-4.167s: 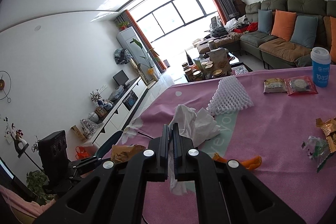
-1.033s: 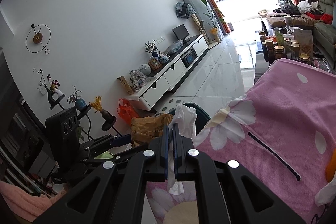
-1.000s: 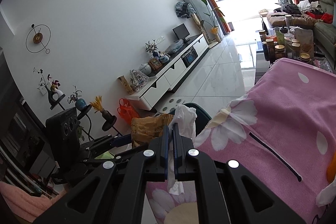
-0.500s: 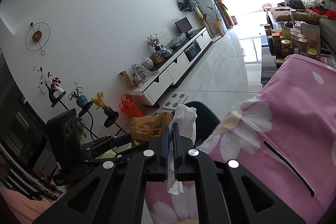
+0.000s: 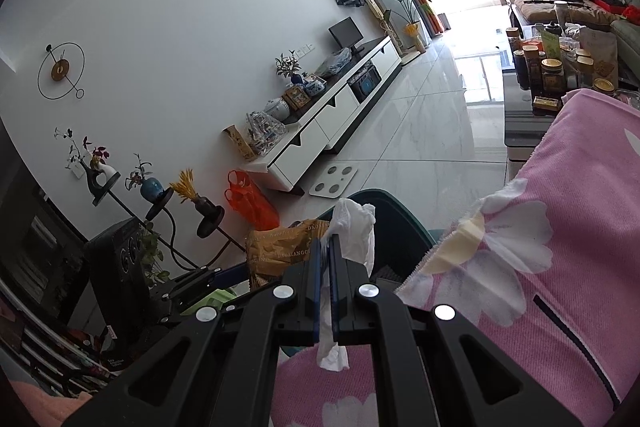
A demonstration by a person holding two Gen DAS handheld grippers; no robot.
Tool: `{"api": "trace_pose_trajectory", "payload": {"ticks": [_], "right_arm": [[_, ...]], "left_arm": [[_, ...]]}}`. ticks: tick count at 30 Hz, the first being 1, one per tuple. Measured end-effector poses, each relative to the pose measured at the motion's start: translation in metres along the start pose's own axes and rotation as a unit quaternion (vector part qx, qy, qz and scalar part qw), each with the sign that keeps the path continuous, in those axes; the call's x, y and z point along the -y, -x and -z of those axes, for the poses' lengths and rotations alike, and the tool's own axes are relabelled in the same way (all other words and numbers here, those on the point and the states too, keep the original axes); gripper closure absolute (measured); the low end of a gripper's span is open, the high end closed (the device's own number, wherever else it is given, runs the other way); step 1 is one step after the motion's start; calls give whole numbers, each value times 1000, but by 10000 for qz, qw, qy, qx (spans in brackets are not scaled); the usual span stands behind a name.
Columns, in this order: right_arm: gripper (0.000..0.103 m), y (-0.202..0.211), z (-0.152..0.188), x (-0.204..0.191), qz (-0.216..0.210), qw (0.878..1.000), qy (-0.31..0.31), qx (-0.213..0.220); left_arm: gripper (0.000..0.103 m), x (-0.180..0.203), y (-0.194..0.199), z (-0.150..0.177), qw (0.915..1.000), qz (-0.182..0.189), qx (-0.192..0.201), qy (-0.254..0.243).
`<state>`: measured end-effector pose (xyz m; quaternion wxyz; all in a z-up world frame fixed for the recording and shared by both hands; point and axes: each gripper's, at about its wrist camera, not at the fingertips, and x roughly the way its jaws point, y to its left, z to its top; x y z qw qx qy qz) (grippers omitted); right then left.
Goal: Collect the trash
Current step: 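Open the left tool to drop the gold wrapper while the right drops the tissue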
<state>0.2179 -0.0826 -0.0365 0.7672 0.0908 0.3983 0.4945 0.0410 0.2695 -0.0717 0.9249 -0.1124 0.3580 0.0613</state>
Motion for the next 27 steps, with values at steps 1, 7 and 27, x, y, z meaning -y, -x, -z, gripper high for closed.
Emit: {"api": "trace_pose_trajectory", "payload": {"ticks": [1, 7, 27], "right_arm": [[100, -4, -1, 0, 12, 10000, -7, -28], [100, -28, 0, 1, 112, 9996, -66, -237], [94, -33, 1, 14, 283, 9988, -269, -303]], "left_arm": [[47, -1, -3, -1, 10000, -5, -17, 4], [46, -2, -20, -3, 9998, -85, -150, 40], [36, -8, -79, -8, 9984, -80, -500, 264]]}}
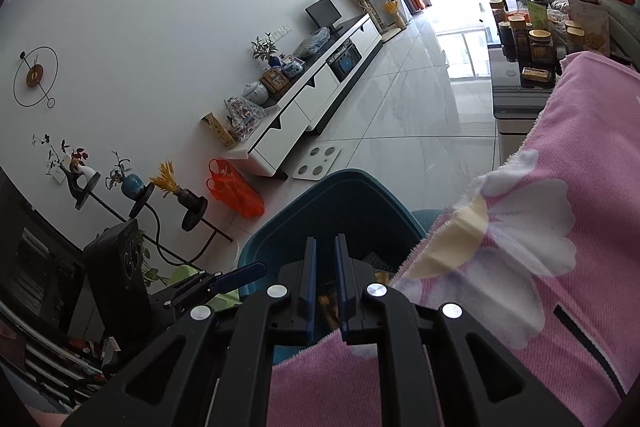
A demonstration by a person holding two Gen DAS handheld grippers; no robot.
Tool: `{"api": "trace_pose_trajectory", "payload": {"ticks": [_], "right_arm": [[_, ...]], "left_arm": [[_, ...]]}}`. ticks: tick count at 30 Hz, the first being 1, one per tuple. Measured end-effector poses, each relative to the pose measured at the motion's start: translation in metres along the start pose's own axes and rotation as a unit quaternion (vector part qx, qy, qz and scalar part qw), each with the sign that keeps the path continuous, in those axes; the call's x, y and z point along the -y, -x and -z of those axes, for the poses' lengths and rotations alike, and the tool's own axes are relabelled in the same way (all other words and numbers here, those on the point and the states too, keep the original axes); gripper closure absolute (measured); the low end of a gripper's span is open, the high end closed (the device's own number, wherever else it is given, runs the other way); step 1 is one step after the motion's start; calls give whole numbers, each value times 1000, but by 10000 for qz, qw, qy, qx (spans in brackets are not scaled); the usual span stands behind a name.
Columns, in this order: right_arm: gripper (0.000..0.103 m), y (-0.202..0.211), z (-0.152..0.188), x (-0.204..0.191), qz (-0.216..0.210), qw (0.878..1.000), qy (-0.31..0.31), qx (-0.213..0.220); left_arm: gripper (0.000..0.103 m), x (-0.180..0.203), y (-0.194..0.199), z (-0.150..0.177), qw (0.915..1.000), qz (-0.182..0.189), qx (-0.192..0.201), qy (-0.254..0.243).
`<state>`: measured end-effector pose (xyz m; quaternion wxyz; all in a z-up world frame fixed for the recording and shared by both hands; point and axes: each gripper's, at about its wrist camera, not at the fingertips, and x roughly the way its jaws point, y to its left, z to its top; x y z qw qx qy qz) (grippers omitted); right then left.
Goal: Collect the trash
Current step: 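Open the left tool to drop the gold wrapper while the right drops the tissue, then grasp the orange peel with the right tool while the left grasps a white tissue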
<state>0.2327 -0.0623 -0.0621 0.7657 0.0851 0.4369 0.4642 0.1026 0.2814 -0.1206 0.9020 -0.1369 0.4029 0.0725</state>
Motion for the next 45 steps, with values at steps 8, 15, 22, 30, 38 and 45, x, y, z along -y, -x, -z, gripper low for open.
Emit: {"api": "trace_pose_trajectory", "payload": {"ticks": [8, 15, 22, 30, 38, 45], "right_arm": [[80, 53, 18, 7, 69, 9992, 187, 351], [73, 116, 44, 25, 344, 9961, 126, 803], [72, 179, 73, 59, 850, 9884, -195, 1243], [64, 234, 108, 100, 1592, 9718, -702, 1594], [54, 287, 148, 148, 2233, 9447, -1418, 1939], [53, 303, 172, 181, 2500, 9316, -1836, 1897]], "left_arm": [[32, 28, 34, 3, 9981, 153, 491, -353], [29, 88, 66, 13, 9882, 854, 803, -983], [29, 168, 64, 28, 9710, 1568, 638, -1688], [29, 247, 47, 41, 9493, 2158, 342, -2260], [29, 307, 26, 46, 9351, 2407, -17, -2601], [29, 336, 6, 39, 9313, 2335, -274, -2782]]}}
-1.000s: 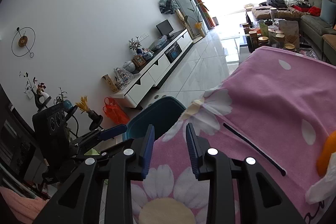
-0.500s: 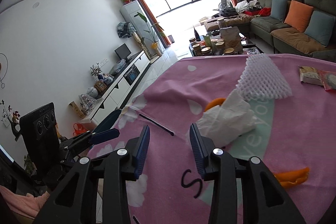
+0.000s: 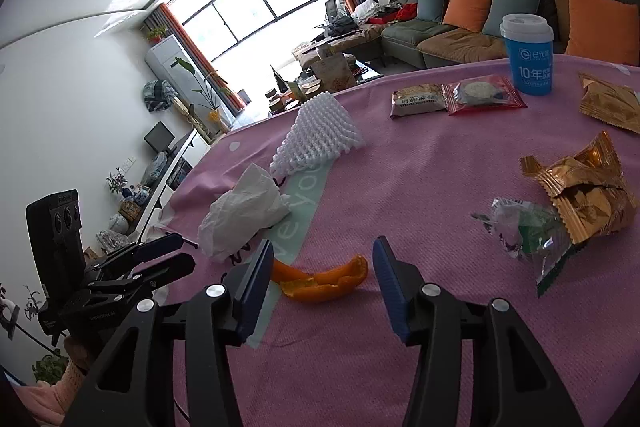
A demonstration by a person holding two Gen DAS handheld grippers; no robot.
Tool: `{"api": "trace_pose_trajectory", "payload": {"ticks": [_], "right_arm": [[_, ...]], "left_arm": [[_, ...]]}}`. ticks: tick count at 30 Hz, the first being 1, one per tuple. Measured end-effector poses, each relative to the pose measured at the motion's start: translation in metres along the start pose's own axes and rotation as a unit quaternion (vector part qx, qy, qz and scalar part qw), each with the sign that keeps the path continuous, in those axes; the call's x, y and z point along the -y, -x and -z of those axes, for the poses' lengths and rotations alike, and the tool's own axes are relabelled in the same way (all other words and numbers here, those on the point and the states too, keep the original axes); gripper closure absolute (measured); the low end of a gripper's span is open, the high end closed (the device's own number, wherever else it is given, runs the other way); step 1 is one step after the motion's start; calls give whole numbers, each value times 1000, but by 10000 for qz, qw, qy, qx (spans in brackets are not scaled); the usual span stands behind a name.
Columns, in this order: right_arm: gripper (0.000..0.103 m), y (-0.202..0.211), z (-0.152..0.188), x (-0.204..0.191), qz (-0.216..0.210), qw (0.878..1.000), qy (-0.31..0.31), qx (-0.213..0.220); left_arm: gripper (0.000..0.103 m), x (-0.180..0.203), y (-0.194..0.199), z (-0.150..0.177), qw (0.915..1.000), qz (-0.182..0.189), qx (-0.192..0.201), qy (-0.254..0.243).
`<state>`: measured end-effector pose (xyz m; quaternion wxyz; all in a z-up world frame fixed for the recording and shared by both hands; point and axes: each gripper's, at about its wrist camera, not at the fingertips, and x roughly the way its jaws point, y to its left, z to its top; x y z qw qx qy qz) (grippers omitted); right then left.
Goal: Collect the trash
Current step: 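Grasp the orange peel with the right tool while the left grasps a white tissue, then carry the orange peel and white tissue over the teal bin with both tools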
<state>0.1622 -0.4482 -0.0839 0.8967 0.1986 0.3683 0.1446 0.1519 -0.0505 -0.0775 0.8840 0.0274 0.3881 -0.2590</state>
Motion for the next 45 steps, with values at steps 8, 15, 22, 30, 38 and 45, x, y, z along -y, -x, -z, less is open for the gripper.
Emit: {"api": "trace_pose_trajectory", "payload": {"ticks": [8, 15, 22, 30, 38, 45], "right_arm": [[48, -15, 6, 8, 23, 9992, -99, -393], [63, -18, 6, 2, 48, 9988, 16, -479], [86, -16, 8, -3, 9, 9986, 140, -513], [92, -9, 6, -3, -193, 9991, 60, -369], [92, -4, 6, -9, -338, 9991, 75, -265], [92, 1, 2, -18, -495, 9986, 109, -165]], "left_arm": [[37, -3, -24, -8, 9992, 39, -388, 95], [52, -1, -36, -11, 9984, 111, -544, 125], [88, 1, -38, -11, 9981, 200, -571, 136], [94, 8, -21, -7, 9995, 182, -271, -42], [96, 4, 11, -1, 9997, 229, 22, -62], [96, 4, 47, 6, 9991, 196, 337, -192]]}}
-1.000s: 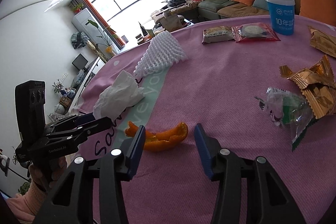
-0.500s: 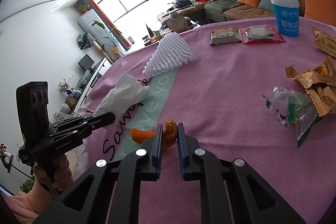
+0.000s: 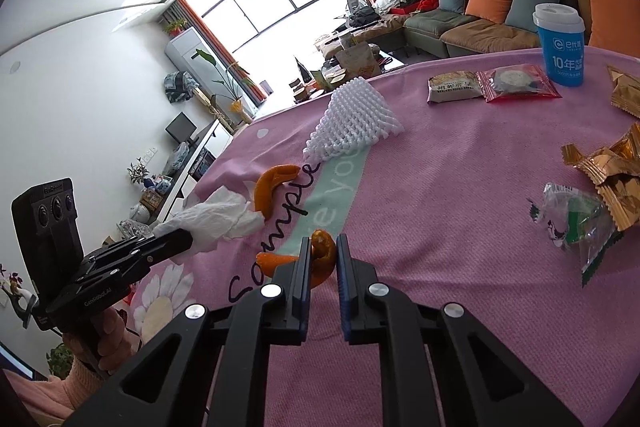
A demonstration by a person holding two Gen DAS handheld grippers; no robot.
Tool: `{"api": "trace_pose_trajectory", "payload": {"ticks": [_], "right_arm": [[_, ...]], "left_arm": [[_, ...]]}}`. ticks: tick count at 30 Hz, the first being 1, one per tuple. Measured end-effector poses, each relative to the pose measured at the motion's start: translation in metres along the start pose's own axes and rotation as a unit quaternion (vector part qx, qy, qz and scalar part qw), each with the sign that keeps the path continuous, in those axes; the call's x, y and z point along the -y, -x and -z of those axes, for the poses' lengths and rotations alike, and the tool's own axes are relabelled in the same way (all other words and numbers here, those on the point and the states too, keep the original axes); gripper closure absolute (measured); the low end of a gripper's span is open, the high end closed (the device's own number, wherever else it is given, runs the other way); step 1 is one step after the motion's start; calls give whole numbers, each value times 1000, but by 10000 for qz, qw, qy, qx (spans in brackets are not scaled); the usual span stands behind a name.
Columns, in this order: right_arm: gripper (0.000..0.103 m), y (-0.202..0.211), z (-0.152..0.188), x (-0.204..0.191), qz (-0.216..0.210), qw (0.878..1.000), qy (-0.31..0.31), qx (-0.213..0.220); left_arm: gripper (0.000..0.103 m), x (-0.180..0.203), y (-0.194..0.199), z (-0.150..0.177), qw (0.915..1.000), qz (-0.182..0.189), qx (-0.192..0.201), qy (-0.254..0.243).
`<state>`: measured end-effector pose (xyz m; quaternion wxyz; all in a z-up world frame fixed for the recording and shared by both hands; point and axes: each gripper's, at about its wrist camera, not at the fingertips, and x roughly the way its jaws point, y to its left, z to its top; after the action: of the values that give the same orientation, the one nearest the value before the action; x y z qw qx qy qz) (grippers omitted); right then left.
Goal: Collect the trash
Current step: 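Carry the orange peel and white tissue over the teal bin with both tools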
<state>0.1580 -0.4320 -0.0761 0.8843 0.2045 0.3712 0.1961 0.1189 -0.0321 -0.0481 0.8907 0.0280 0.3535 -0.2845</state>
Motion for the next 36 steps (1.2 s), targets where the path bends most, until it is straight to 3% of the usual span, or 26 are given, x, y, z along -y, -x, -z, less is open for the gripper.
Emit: {"api": "trace_pose_trajectory", "payload": {"ticks": [21, 36], "right_arm": [[92, -22, -7, -52, -632, 9972, 388, -87], [92, -44, -9, -94, -990, 9925, 665, -255]], "left_arm": [[96, -41, 80, 32, 9976, -474, 307, 396], [96, -63, 114, 44, 9934, -868, 463, 590]]}}
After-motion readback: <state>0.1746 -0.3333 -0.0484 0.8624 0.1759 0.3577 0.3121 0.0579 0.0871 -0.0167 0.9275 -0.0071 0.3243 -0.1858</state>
